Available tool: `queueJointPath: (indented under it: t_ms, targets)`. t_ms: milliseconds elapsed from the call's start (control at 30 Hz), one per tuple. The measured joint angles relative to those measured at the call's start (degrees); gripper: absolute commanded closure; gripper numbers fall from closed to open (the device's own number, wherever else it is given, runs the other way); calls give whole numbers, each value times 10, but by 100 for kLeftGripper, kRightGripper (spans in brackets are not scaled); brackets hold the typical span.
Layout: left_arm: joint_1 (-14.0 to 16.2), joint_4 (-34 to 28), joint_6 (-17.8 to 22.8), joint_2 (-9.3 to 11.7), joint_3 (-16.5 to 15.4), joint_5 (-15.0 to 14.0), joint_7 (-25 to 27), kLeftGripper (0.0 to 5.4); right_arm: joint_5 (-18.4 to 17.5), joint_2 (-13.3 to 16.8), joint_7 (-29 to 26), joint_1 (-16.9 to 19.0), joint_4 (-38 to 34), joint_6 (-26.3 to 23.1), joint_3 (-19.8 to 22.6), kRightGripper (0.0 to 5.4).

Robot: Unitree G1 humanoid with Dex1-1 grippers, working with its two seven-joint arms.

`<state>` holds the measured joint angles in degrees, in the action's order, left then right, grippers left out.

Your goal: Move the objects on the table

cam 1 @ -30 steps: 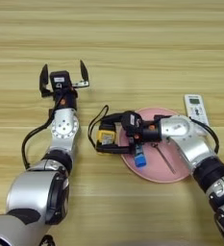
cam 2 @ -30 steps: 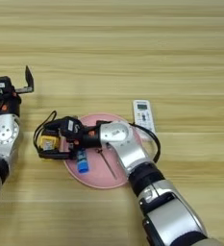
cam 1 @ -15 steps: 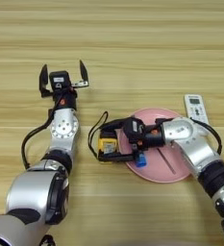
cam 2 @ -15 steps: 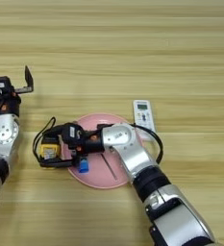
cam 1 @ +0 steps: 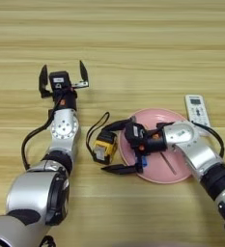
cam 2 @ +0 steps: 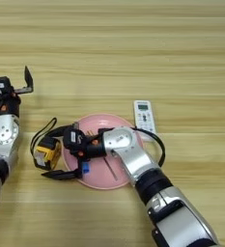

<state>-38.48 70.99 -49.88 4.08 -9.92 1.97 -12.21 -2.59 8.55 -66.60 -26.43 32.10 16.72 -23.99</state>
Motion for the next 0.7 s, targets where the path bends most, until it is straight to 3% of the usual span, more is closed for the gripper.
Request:
queueJointPath:
  t_ms: [700]
  targets:
    - [0,0,0,-1,0,0,0,0,21,-13,42,-6,15,-13,-16,3]
